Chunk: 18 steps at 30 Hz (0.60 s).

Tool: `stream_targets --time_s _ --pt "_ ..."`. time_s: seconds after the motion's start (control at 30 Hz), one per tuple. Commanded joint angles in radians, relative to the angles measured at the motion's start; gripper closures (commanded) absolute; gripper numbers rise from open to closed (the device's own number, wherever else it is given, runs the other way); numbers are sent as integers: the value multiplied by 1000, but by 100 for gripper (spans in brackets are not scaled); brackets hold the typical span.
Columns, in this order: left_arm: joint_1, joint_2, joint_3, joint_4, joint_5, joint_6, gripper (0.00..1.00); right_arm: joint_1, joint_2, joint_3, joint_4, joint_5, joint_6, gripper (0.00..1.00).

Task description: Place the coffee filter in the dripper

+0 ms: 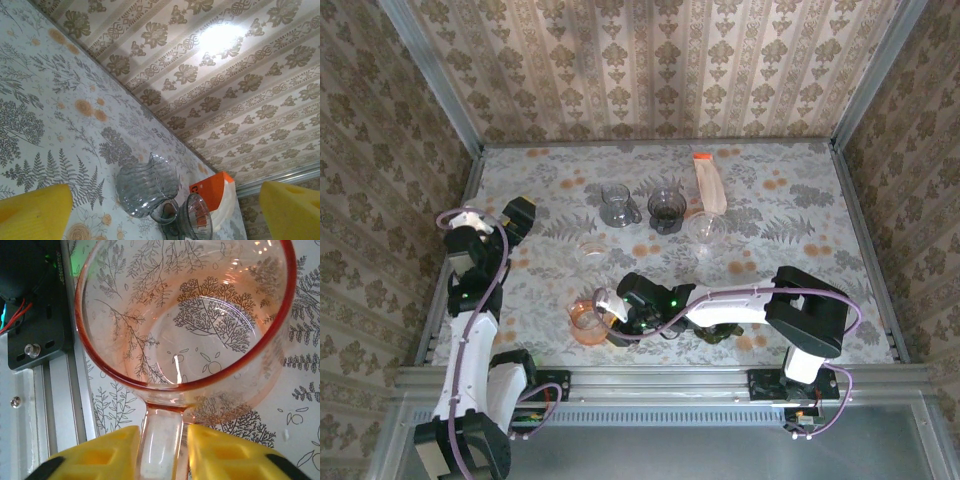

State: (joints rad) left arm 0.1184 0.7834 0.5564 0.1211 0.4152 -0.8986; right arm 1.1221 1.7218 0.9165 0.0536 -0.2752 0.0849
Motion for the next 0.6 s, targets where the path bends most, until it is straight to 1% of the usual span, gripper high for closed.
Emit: stream_targets --time_s 0.0,0.2,0.33,0.47,0.57 --pt "-9 -11 -3 37 17 -6 3 10 -15 7 -12 -16 -17 73" --pt "-36 -4 12 12 2 6 5 15 -48 -6 -35 0 -34 84" --pt "-90 -7 25 9 -26 25 5 16 -86 -27 -47 12 -34 88" --pt "-134 -12 28 11 -41 22 6 16 -164 -57 -93 46 -40 91" --pt "-158 -25 31 8 -37 15 6 15 -256 -87 -151 97 -49 93"
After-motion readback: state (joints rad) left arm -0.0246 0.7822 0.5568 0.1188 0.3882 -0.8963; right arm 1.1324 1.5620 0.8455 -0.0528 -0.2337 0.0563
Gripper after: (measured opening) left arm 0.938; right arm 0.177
